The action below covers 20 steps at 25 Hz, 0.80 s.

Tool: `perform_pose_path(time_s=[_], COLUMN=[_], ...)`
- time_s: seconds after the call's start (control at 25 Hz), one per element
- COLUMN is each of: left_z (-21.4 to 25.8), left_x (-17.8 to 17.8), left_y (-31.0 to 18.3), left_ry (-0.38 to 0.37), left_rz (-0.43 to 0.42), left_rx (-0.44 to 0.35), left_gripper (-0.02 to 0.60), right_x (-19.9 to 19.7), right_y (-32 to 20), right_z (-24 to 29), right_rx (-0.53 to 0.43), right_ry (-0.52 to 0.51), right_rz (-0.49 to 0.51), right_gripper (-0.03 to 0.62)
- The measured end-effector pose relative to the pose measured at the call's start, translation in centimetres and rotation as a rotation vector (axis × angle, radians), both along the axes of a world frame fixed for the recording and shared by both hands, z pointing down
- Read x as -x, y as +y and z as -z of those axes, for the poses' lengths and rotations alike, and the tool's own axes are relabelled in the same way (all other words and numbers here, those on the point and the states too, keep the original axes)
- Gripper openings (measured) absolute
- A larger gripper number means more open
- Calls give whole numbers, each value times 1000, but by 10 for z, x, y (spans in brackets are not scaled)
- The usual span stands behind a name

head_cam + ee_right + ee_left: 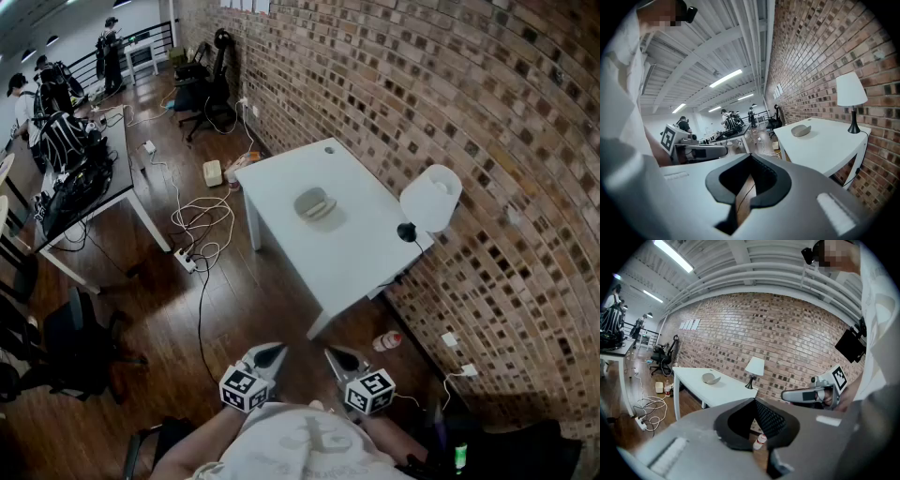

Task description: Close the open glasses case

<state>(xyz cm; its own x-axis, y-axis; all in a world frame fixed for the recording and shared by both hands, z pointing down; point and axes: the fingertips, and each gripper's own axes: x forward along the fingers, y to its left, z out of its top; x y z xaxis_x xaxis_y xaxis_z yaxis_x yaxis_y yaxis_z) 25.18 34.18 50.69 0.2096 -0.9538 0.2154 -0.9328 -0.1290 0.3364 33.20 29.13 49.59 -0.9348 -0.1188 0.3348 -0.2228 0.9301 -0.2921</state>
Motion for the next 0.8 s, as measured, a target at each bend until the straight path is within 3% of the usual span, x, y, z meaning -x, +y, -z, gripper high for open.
perform_pose_path(time_s=[0.32,0.8], left_z=[-2,-19], left_x=[69,122], left_y=[17,42], left_ry=[30,53], left_rz=[33,38], left_rx=[-4,21], left_gripper=[5,5], right_x=[58,118], right_y=[8,21], right_z=[4,-8], right_rx=[-24,5], right_ry=[8,6], right_rz=[-8,15], right_gripper=[8,8])
